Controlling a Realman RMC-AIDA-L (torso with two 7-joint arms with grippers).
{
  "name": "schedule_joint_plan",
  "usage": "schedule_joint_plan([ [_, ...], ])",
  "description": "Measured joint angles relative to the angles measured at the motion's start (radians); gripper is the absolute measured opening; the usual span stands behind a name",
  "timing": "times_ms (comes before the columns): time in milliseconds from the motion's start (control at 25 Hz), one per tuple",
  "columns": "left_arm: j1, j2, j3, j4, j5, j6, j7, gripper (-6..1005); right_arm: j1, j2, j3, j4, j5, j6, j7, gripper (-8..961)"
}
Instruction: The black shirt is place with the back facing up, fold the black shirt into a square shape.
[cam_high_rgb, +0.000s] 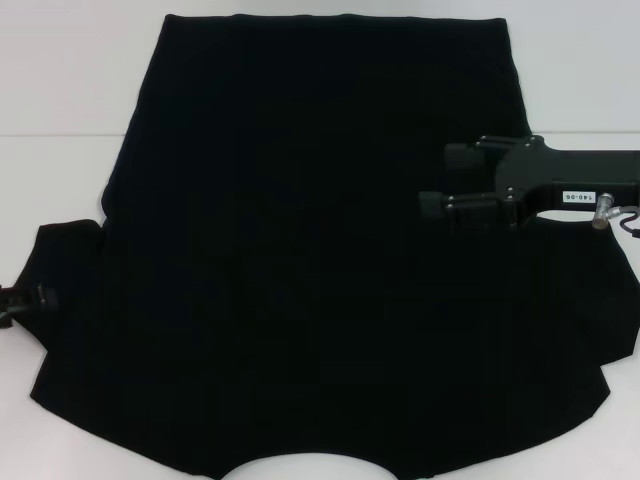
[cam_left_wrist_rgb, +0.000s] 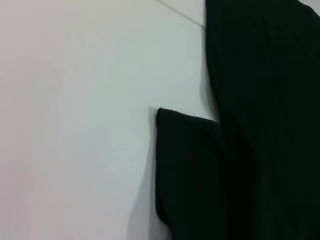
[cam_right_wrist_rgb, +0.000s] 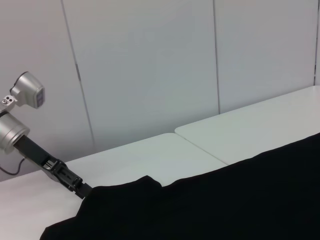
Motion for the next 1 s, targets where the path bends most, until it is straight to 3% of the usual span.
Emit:
schedule_joint_plan([
  [440, -0.018, 0.004, 0.029, -0.022, 0.0, -0.03, -0.002, 858, 0.0, -0.001, 0.0, -0.001, 0.001, 0.004, 0.0, 910],
  [1000, -0.027, 0.008, 0.049, -0.022, 0.0, -0.067, -0.018, 735, 0.0, -0.002, 0.0, -0.001, 0.017, 0.011, 0.0, 911],
])
